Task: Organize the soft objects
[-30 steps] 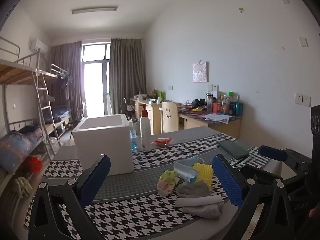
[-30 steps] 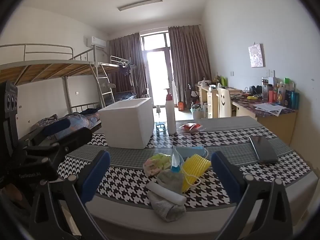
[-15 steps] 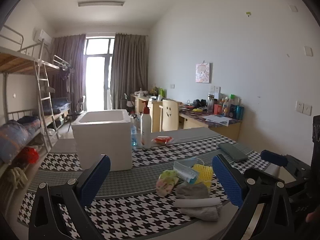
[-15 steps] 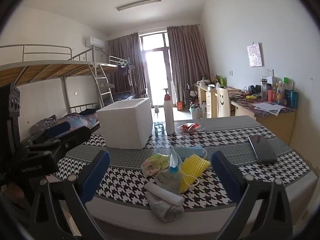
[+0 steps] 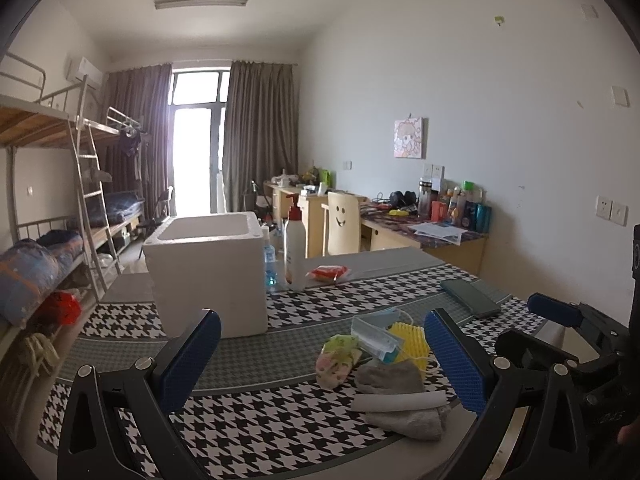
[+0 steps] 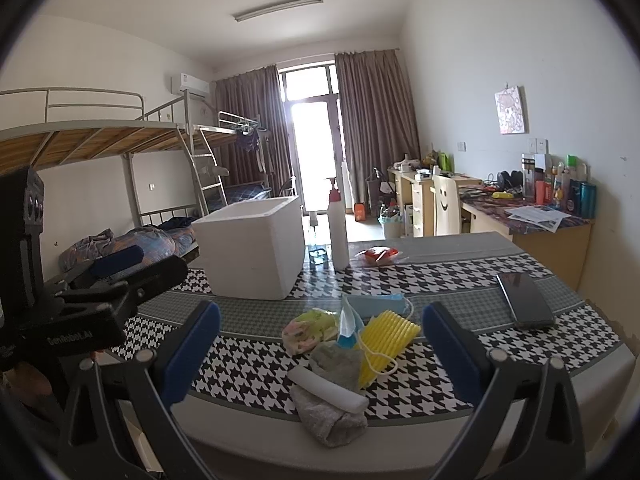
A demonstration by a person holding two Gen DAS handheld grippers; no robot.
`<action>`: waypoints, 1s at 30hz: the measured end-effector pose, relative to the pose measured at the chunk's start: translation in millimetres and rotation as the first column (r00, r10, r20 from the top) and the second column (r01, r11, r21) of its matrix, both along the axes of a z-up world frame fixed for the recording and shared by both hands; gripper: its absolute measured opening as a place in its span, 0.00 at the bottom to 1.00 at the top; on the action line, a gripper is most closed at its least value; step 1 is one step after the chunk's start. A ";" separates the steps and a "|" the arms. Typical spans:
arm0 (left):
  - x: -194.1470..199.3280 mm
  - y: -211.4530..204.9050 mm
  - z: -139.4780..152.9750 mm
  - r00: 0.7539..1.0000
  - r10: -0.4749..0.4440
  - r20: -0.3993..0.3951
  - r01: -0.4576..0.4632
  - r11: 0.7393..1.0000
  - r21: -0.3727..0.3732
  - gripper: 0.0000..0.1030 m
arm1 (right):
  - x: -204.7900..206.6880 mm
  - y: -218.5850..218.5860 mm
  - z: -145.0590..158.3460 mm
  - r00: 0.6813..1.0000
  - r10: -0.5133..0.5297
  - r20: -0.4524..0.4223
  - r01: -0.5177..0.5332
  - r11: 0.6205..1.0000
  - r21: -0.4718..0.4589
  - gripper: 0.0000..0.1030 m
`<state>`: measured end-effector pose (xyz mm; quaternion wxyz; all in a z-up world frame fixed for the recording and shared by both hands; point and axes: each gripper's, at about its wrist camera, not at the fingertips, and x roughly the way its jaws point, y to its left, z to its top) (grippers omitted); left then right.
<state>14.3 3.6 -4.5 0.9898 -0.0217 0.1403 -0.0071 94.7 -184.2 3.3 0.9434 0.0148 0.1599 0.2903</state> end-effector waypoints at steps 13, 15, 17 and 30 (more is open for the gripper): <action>2.6 -4.5 0.9 1.000 -0.006 0.018 0.006 0.999 0.032 0.99 | 2.4 -0.1 -1.7 1.000 -0.004 -0.004 0.004 1.000 -0.002 0.99; 4.4 -3.0 0.4 1.000 -0.010 0.010 0.010 1.000 0.023 0.99 | 3.4 0.0 -2.2 1.000 -0.005 -0.006 0.005 1.000 -0.003 0.99; 6.2 -2.3 -0.1 1.000 -0.004 0.008 0.003 1.000 0.025 0.99 | 3.5 0.2 -2.2 1.000 -0.006 -0.007 0.006 1.000 -0.004 0.99; 20.7 0.1 -4.5 0.999 -0.020 -0.027 0.020 1.000 0.017 0.99 | 15.5 1.3 -5.6 1.000 -0.016 -0.022 0.016 1.000 -0.015 0.99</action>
